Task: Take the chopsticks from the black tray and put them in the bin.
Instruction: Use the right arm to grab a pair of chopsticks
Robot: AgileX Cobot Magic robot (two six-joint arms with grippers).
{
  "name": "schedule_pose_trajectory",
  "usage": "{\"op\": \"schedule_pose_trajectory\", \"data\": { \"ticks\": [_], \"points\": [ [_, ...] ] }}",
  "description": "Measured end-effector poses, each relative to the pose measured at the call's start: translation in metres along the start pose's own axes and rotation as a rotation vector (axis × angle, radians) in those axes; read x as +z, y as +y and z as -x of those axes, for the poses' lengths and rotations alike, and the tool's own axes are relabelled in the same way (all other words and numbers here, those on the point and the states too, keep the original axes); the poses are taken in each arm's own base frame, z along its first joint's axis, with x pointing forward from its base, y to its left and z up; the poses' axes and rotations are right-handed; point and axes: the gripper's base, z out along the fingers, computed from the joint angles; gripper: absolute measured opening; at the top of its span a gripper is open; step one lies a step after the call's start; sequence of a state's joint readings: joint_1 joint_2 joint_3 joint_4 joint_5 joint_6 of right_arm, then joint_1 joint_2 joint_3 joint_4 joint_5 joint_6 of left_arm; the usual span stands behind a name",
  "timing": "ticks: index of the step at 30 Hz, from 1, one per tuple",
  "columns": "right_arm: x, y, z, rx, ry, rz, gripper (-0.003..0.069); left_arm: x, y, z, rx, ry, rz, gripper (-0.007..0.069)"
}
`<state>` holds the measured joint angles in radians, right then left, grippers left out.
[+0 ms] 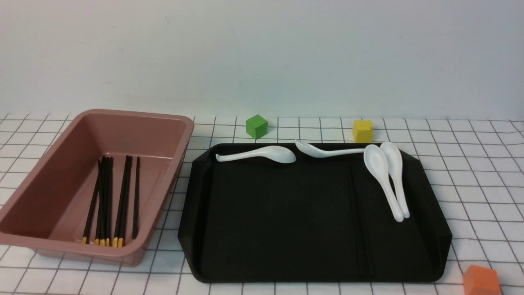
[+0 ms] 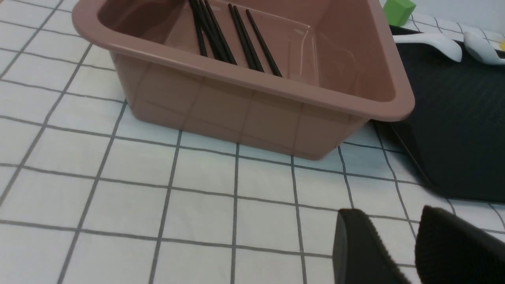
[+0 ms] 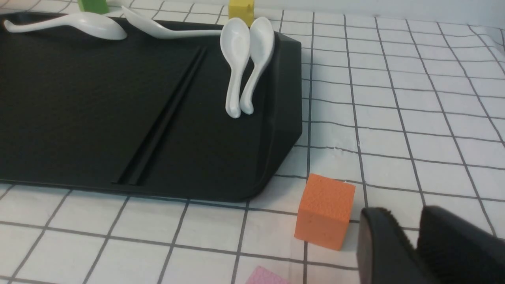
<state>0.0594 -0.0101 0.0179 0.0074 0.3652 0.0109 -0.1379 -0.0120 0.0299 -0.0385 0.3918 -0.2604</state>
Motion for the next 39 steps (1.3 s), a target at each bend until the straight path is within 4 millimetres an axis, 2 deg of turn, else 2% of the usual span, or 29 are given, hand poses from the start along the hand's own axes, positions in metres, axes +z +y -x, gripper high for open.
{"op": "schedule_pose_trajectory", "data": {
  "ticks": [12,14,19,22,25,29,32,34,36,39],
  "points": [
    [0.000,0.000,0.000,0.006,0.000,0.002,0.0190,0.000,0.000,0.000,0.000,0.000,0.000,0.0237],
    [0.000,0.003,0.001,0.149,-0.010,0.034,0.0192,0.000,0.000,0.000,0.000,0.000,0.000,0.0238],
    [0.000,0.012,0.006,0.655,-0.041,0.153,0.0194,0.000,0.000,0.000,0.000,0.000,0.000,0.0238],
    [-0.001,0.014,0.010,0.824,-0.057,0.195,0.0197,0.000,0.000,0.000,0.000,0.000,0.000,0.0238],
    [-0.001,0.015,0.011,0.879,-0.057,0.212,0.0200,0.000,0.000,0.000,0.000,0.000,0.000,0.0238],
    [-0.004,0.016,0.016,0.845,-0.054,0.226,0.0188,0.000,0.000,0.000,0.000,0.000,0.000,0.0238],
    [-0.019,0.018,0.053,0.686,-0.118,0.256,0.0122,0.000,0.000,0.000,0.000,0.000,0.000,0.0238],
    [-0.025,0.020,0.080,0.561,-0.098,0.252,0.0058,0.000,0.000,0.000,0.000,0.000,0.000,0.0238],
    [-0.023,0.024,0.102,0.438,0.042,0.241,0.0003,0.000,0.000,0.000,0.000,0.000,0.000,0.0238],
    [-0.004,0.026,0.117,0.343,0.338,0.205,-0.0007,0.000,0.000,0.000,0.000,0.000,0.000,0.0238]
  ]
}}
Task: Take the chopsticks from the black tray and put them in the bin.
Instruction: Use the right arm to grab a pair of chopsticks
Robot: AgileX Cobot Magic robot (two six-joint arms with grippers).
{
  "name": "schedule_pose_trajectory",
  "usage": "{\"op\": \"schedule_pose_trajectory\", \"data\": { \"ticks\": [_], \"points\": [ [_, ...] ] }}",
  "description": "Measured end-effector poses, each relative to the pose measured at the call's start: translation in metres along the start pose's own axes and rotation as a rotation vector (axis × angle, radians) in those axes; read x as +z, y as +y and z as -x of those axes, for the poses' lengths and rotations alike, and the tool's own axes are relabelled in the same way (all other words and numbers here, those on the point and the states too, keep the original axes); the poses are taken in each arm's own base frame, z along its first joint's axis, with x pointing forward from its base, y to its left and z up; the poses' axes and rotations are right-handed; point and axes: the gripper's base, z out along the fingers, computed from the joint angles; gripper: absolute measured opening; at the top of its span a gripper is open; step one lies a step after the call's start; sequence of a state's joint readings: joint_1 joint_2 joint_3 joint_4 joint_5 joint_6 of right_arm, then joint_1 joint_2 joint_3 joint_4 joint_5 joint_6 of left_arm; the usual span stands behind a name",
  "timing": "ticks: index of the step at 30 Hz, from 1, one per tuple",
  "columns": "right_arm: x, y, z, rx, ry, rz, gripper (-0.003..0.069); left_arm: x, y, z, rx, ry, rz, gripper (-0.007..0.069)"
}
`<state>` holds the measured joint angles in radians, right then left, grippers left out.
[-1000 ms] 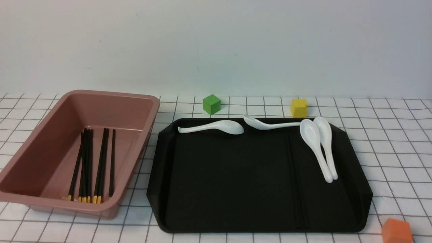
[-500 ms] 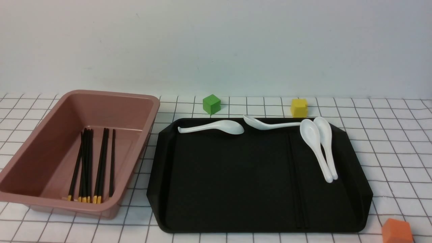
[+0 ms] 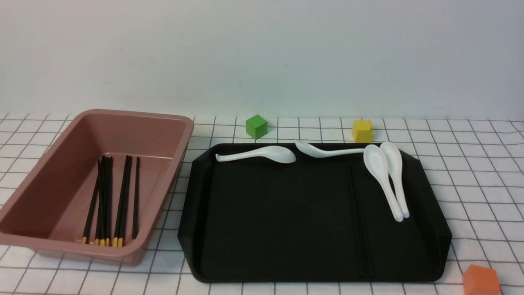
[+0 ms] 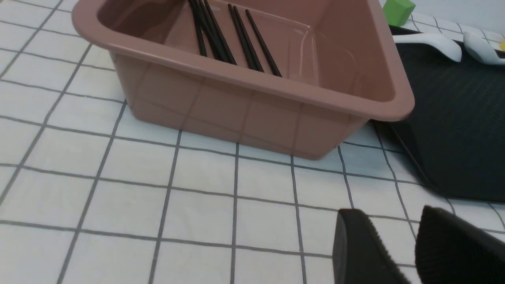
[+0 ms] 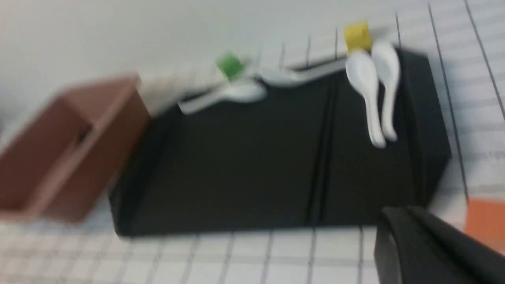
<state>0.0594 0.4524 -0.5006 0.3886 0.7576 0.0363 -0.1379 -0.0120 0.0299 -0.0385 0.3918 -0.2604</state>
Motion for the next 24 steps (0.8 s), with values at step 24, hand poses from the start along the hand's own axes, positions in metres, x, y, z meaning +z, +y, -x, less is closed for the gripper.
{"op": "schedule_pose_trajectory", "data": {
  "ticks": [24],
  "points": [
    [0.258,0.060,0.037,-0.061,0.695,-0.232,0.0169,0.000,0.000,0.000,0.000,0.000,0.000,0.0238]
  ]
}}
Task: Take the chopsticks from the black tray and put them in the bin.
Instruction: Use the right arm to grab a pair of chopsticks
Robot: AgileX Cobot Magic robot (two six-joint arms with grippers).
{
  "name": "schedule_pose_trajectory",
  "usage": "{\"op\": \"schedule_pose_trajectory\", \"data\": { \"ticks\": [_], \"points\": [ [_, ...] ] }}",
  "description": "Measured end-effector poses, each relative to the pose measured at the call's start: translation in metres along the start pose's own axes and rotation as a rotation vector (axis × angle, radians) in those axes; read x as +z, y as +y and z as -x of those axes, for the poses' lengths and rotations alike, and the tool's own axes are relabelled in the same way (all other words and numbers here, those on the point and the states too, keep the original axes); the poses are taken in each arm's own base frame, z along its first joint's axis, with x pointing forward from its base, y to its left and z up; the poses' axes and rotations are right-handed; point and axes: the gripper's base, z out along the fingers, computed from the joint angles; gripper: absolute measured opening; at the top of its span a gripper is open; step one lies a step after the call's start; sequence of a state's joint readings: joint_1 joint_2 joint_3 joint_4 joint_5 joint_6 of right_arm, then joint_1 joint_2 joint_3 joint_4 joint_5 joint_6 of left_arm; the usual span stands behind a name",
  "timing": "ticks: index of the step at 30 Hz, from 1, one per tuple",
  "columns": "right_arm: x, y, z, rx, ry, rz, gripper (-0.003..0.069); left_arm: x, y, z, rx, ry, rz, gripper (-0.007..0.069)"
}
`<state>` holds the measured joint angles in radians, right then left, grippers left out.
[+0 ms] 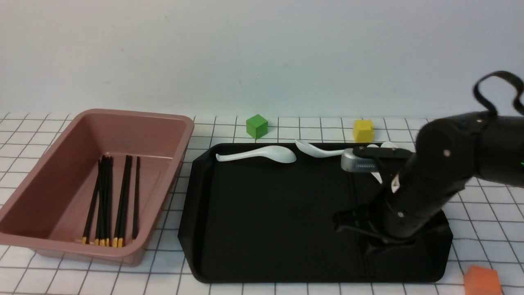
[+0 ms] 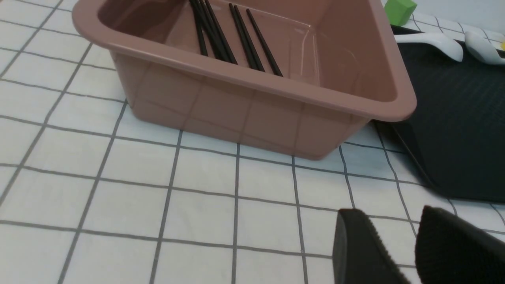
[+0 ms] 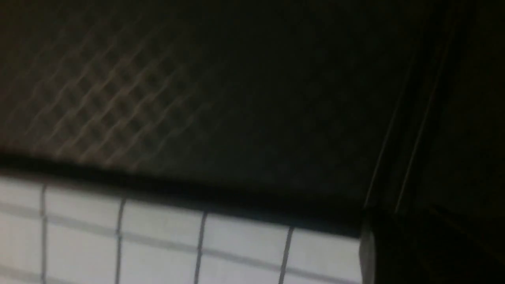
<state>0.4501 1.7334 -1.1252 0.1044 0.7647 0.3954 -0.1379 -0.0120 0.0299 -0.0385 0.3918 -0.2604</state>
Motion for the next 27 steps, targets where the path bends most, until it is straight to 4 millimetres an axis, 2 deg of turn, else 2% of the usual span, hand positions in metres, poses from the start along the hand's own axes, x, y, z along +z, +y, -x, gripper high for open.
{"op": "schedule_pose_trajectory", "data": {
  "ticks": [1,5,8,12,16,19,20,24,27],
  "points": [
    [0.000,0.000,0.002,0.014,-0.005,-0.004,0.0179,0.000,0.000,0.000,0.000,0.000,0.000,0.0238],
    [0.025,-0.002,0.015,0.041,-0.004,-0.080,0.0286,0.000,0.000,0.000,0.000,0.000,0.000,0.0238],
    [0.040,-0.004,0.014,0.046,0.027,-0.101,0.0323,0.000,0.000,0.000,0.000,0.000,0.000,0.0238],
    [0.056,-0.006,0.013,0.052,0.061,-0.120,0.0330,0.000,0.000,0.000,0.000,0.000,0.000,0.0238],
    [0.058,-0.006,0.013,0.051,0.069,-0.126,0.0288,0.000,0.000,0.000,0.000,0.000,0.000,0.0238],
    [0.058,-0.006,0.013,0.051,0.075,-0.130,0.0176,0.000,0.000,0.000,0.000,0.000,0.000,0.0238],
    [0.058,-0.006,0.013,0.052,0.077,-0.130,0.0115,0.000,0.000,0.000,0.000,0.000,0.000,0.0238],
    [0.056,-0.005,0.012,0.063,0.080,-0.122,0.0113,0.000,0.000,0.000,0.000,0.000,0.000,0.0238],
    [0.038,-0.002,0.013,0.075,0.083,-0.109,0.0113,0.000,0.000,0.000,0.000,0.000,0.000,0.0238]
  ]
}}
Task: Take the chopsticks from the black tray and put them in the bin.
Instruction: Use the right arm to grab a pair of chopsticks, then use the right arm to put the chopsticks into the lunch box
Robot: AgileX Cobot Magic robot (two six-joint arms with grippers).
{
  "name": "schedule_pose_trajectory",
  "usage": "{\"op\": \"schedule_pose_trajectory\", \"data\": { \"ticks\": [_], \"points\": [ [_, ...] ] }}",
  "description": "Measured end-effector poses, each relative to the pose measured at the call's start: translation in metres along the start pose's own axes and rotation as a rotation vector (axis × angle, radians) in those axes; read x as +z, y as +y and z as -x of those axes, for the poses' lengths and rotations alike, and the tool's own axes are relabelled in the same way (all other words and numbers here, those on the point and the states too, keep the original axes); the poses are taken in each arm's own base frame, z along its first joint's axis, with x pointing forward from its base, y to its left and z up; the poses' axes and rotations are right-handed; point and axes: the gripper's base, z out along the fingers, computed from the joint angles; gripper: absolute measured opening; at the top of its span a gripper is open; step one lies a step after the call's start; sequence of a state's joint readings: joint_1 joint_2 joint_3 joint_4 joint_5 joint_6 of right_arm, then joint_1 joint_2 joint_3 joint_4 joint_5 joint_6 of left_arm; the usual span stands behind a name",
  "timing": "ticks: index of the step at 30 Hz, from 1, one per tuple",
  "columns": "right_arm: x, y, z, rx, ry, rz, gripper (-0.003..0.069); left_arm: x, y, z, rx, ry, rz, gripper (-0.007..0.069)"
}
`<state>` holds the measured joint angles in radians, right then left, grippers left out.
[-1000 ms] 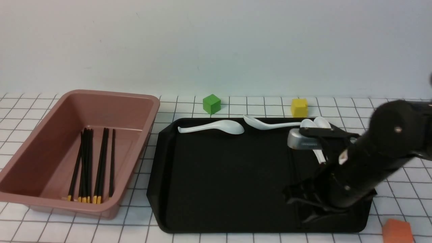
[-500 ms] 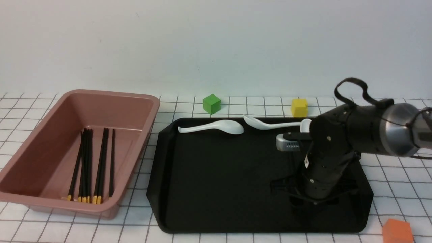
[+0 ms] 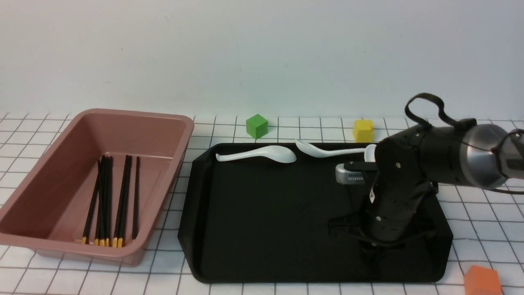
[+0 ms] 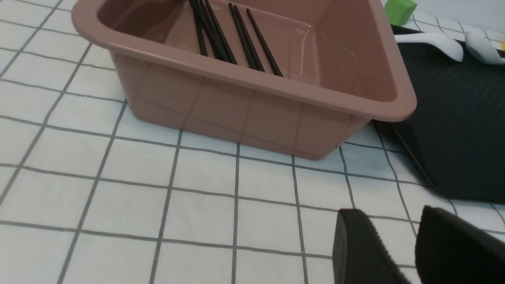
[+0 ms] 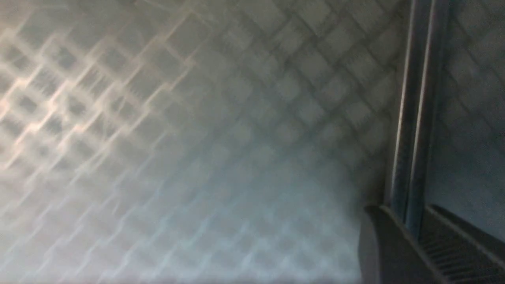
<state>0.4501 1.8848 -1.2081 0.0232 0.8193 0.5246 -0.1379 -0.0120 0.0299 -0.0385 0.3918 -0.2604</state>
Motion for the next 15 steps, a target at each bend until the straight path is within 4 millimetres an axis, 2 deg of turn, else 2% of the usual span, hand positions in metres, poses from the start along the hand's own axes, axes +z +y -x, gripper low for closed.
{"op": "schedule_pose_trajectory", "data": {
  "ticks": [2,4,5,6,7,8,10,13,14,15],
  "points": [
    [-0.020,0.004,0.002,0.012,-0.017,0.032,0.0113,0.000,0.000,0.000,0.000,0.000,0.000,0.0238],
    [-0.052,0.013,0.007,0.023,-0.074,0.118,0.0113,0.000,0.000,0.000,0.000,0.000,0.000,0.0238],
    [-0.055,0.014,0.007,0.028,-0.080,0.135,0.0113,0.000,0.000,0.000,0.000,0.000,0.000,0.0238],
    [-0.081,0.030,0.013,0.012,-0.150,0.241,0.0113,0.000,0.000,0.000,0.000,0.000,0.000,0.0238],
    [-0.094,0.042,0.015,-0.006,-0.192,0.313,0.0113,0.000,0.000,0.000,0.000,0.000,0.000,0.0238],
    [-0.099,0.050,0.015,-0.012,-0.209,0.354,0.0113,0.000,0.000,0.000,0.000,0.000,0.000,0.0238],
    [-0.117,0.088,0.018,-0.090,-0.294,0.515,0.0113,0.000,0.000,0.000,0.000,0.000,0.000,0.0238],
    [-0.121,0.133,0.015,-0.195,-0.336,0.631,0.0113,0.000,0.000,0.000,0.000,0.000,0.000,0.0238],
    [-0.117,0.164,0.014,-0.259,-0.346,0.688,0.0113,0.000,0.000,0.000,0.000,0.000,0.000,0.0238],
    [-0.116,0.166,0.015,-0.261,-0.348,0.691,0.0113,0.000,0.000,0.000,0.000,0.000,0.000,0.0238]
  ]
}}
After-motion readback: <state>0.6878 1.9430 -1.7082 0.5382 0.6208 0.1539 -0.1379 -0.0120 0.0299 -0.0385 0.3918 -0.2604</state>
